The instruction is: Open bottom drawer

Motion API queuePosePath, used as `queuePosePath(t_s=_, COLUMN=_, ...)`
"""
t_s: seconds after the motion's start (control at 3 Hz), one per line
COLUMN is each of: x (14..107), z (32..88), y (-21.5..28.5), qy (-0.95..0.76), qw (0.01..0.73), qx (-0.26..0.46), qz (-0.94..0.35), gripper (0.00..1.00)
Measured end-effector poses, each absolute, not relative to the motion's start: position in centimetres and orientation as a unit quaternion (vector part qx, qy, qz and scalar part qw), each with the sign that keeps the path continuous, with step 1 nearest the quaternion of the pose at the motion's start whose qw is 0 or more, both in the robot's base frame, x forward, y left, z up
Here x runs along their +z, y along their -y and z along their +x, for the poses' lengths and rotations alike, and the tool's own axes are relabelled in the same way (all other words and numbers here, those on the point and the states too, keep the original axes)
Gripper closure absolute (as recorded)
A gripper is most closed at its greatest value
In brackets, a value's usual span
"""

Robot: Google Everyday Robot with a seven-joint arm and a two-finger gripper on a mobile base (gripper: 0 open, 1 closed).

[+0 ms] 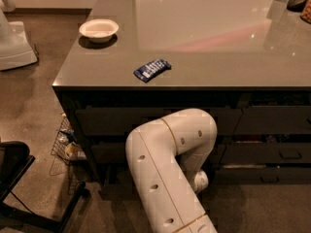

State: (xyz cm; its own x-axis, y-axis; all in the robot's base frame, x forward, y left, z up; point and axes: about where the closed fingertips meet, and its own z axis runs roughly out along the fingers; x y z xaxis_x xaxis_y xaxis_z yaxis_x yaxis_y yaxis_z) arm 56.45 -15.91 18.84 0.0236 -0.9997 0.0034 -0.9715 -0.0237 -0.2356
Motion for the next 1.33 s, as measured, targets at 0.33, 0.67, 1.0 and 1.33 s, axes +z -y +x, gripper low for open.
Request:
queuePosePath(t_s=0.33, x=19.6, z=56.4, y=15.9, qy=-0.694, qw=0.084, qx=-0.084, qz=-0.710, gripper=1.00)
queuePosePath(t_s=0.67, x=19.9, z=56.4, y=15.9, qy=-0.694, qw=0.084, qx=-0.084, qz=-0.710, gripper=1.00)
queuePosePath(t_s=1.0, x=22.4, z=53.9, y=17.2, qy=-0.705, qw=0.080, qx=-0.074, qz=-0.701, gripper=1.00)
queuePosePath(t_s=1.33, x=31.6, z=45.7, y=21.4, qy=-0.740, qw=0.075, qx=-0.049, qz=-0.666, gripper=1.00)
